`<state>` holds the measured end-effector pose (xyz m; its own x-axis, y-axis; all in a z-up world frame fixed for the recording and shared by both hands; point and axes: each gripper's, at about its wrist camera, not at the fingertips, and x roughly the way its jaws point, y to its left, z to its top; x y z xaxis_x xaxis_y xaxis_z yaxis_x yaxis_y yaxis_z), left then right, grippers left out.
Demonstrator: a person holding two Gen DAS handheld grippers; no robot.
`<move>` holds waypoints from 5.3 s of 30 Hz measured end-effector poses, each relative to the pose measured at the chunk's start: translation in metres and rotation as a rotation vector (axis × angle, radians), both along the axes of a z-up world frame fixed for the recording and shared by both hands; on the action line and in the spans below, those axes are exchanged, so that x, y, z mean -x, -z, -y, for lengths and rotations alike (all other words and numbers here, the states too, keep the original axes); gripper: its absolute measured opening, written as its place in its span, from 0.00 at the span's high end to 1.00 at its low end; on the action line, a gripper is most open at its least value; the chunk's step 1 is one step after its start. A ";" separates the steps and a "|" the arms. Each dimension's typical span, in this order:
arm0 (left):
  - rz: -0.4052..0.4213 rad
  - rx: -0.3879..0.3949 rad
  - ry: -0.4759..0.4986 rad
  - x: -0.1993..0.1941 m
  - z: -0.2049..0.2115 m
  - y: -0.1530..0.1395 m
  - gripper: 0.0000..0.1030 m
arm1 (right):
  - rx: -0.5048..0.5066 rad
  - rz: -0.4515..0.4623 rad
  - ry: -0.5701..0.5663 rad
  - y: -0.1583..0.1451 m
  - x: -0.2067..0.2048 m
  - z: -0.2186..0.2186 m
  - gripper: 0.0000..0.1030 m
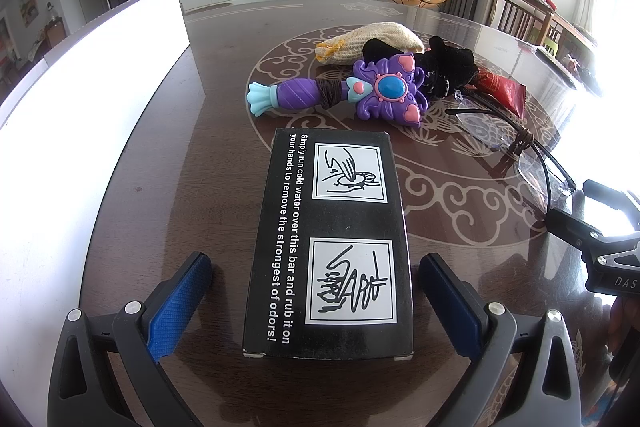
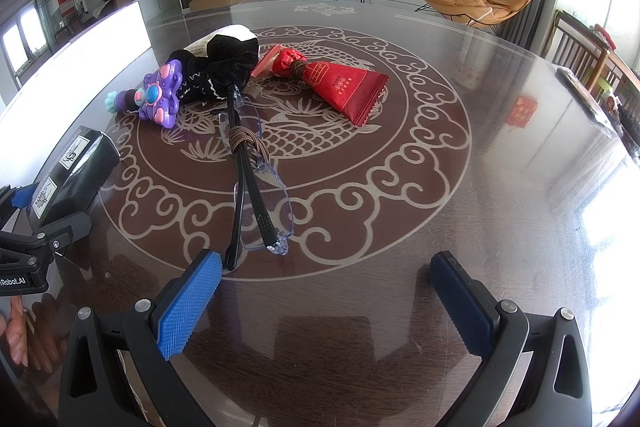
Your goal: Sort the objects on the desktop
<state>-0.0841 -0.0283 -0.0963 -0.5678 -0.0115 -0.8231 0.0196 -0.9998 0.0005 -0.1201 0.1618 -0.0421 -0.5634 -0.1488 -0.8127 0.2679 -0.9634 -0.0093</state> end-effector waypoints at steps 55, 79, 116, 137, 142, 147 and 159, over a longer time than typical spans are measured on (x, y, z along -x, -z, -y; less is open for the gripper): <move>-0.001 -0.001 0.001 -0.002 0.001 0.003 0.00 | 0.000 0.000 0.000 0.000 0.000 -0.001 0.00; 0.073 0.000 0.106 0.008 0.007 0.000 0.02 | -0.029 0.169 -0.060 -0.012 0.031 0.009 0.01; -0.032 -0.044 -0.452 -0.113 0.308 -0.102 0.44 | 0.283 0.094 -0.759 -0.148 -0.078 0.393 0.88; -0.224 -0.115 -0.101 -0.114 0.137 -0.133 0.10 | 0.065 -0.233 -0.384 -0.079 -0.078 0.155 0.00; -0.121 -0.131 0.074 -0.087 0.049 -0.099 0.00 | -0.005 -0.083 -0.163 -0.040 -0.054 0.052 0.00; -0.010 -0.076 0.105 -0.041 -0.001 -0.033 0.00 | -0.008 -0.048 -0.077 -0.032 -0.048 0.012 0.00; -0.001 0.007 0.093 -0.006 -0.020 0.004 0.00 | -0.018 -0.019 -0.020 -0.009 -0.047 0.023 0.00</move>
<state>-0.0784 -0.0083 -0.1006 -0.5671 0.0356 -0.8229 -0.0731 -0.9973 0.0072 -0.0727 0.1388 -0.0333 -0.5761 -0.1459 -0.8042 0.2870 -0.9574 -0.0319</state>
